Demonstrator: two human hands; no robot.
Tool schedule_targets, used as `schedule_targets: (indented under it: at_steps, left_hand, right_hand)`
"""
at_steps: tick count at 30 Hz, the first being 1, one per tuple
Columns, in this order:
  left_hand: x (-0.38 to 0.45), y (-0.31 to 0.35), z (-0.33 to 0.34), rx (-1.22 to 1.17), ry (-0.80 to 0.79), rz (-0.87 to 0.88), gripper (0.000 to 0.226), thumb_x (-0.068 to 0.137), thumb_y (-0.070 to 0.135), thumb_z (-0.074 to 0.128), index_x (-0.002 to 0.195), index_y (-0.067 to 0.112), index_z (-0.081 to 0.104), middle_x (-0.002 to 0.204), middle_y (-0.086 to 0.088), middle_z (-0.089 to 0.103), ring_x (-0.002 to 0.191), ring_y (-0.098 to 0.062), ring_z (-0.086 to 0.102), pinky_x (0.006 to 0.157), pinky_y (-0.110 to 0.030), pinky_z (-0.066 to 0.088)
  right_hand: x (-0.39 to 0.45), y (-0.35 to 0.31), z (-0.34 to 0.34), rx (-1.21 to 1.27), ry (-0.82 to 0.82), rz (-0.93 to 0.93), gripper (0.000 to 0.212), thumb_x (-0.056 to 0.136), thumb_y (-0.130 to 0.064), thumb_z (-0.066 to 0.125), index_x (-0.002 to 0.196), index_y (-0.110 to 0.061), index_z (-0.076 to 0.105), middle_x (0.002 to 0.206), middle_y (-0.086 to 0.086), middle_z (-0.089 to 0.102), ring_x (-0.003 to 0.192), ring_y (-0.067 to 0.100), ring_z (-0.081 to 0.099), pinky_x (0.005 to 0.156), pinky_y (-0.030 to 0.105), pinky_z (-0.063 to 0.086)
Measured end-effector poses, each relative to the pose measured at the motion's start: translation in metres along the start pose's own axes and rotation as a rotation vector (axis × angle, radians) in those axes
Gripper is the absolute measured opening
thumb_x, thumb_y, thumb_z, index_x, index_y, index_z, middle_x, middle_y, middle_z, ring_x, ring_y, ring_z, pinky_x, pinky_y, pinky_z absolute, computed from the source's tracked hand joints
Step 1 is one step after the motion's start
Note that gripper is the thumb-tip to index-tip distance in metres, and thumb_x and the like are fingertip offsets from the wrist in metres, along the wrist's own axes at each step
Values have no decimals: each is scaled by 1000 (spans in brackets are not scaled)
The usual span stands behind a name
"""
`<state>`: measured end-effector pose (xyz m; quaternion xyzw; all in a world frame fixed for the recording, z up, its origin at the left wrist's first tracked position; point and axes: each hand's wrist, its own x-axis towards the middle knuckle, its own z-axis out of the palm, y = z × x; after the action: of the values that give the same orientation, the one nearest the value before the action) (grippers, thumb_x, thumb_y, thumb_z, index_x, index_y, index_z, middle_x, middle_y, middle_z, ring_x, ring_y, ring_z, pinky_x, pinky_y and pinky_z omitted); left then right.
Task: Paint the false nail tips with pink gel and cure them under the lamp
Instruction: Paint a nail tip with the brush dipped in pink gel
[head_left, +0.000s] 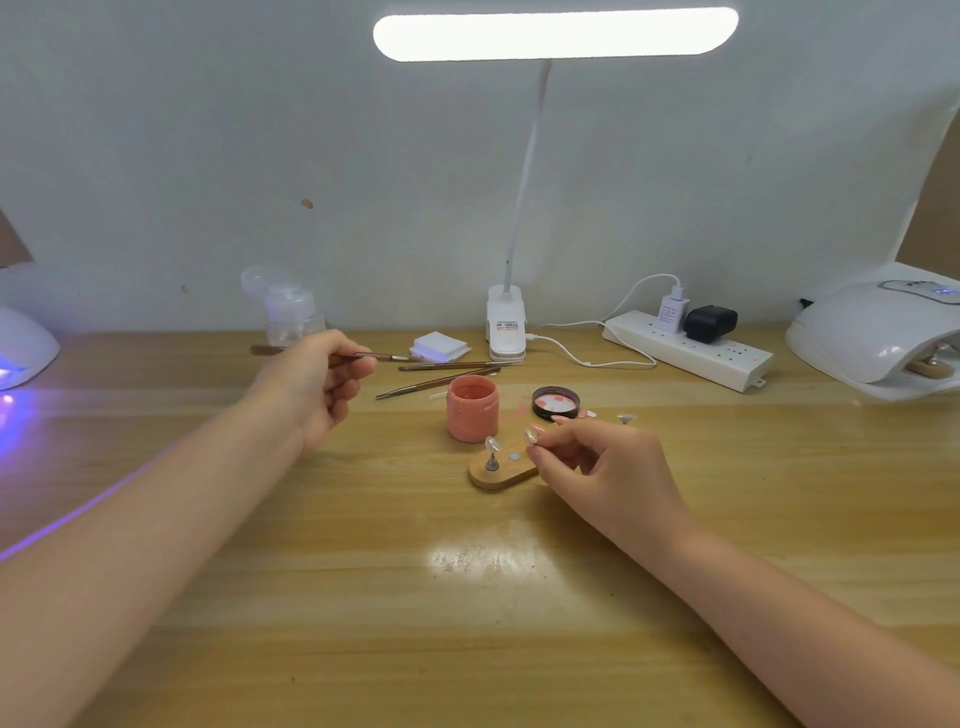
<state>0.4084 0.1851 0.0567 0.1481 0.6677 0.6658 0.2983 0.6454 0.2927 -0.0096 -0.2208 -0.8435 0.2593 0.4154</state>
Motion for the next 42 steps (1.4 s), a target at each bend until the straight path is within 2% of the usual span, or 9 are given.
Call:
schedule_targets:
  at_steps: [3, 6, 9, 13, 18, 25, 33, 38, 42]
  left_hand:
    - [-19, -7, 7, -217, 12, 129, 9, 86, 15, 59, 79, 16, 65, 55, 5, 66, 44, -5, 48, 49, -18, 35]
    - [-44, -20, 21, -239, -66, 286, 14, 92, 12, 57, 83, 13, 68, 60, 2, 67, 50, -5, 51, 50, -16, 40]
    - [-67, -40, 28, -68, -112, 513, 17, 95, 8, 54, 91, 16, 68, 71, 4, 71, 60, -6, 55, 62, -19, 46]
    - [-92, -63, 35, 112, -235, 755, 15, 91, 10, 54, 100, 19, 63, 84, 17, 72, 73, 4, 64, 66, -7, 46]
    - [-95, -75, 31, 414, -259, 952, 16, 87, 29, 56, 101, 29, 64, 92, 14, 68, 90, -7, 63, 77, -10, 44]
    - [-92, -76, 32, 434, -276, 990, 17, 88, 29, 56, 100, 23, 67, 90, 9, 70, 87, -10, 65, 77, -17, 48]
    - [-95, -75, 28, 382, -289, 995, 19, 85, 30, 51, 95, 22, 66, 87, 10, 69, 86, -10, 65, 74, -13, 46]
    - [-95, -76, 32, 442, -292, 994, 17, 88, 18, 60, 102, 20, 70, 92, 9, 72, 89, -7, 66, 79, -12, 46]
    - [-97, -76, 27, 422, -305, 1031, 22, 85, 27, 53, 94, 17, 70, 88, 7, 72, 85, -8, 66, 78, -13, 46]
  right_hand:
    - [0, 0, 0, 27, -4, 16, 9, 79, -12, 76, 82, -20, 76, 66, -18, 65, 62, -2, 58, 58, 7, 39]
    - [1, -1, 0, 104, 13, 73, 10, 80, -13, 75, 79, -22, 74, 64, -12, 66, 58, 0, 56, 56, 12, 40]
    - [1, -3, -1, 146, 36, 96, 8, 81, -13, 75, 80, -21, 72, 68, -7, 69, 62, 3, 59, 60, 23, 50]
    - [1, -5, -2, 125, 47, 96, 2, 82, -13, 74, 82, -15, 73, 71, -1, 70, 64, 15, 61, 65, 36, 51]
    - [1, -5, -3, 116, 62, 76, 3, 82, -12, 74, 84, -11, 74, 72, -1, 71, 65, 14, 64, 67, 36, 53]
    - [1, -5, -4, 131, 56, 91, 5, 82, -12, 74, 87, -11, 75, 74, -2, 71, 67, 11, 65, 69, 35, 54]
    - [1, -6, -3, 148, 65, 103, 5, 82, -13, 74, 86, -11, 75, 71, 1, 71, 65, 15, 64, 69, 40, 54]
    - [1, -6, -3, 111, 79, 87, 5, 82, -11, 74, 86, -11, 75, 70, -4, 70, 63, 5, 63, 67, 32, 54]
    - [1, -5, -3, 103, 80, 98, 4, 82, -12, 73, 87, -11, 75, 68, -6, 69, 63, 5, 63, 67, 30, 55]
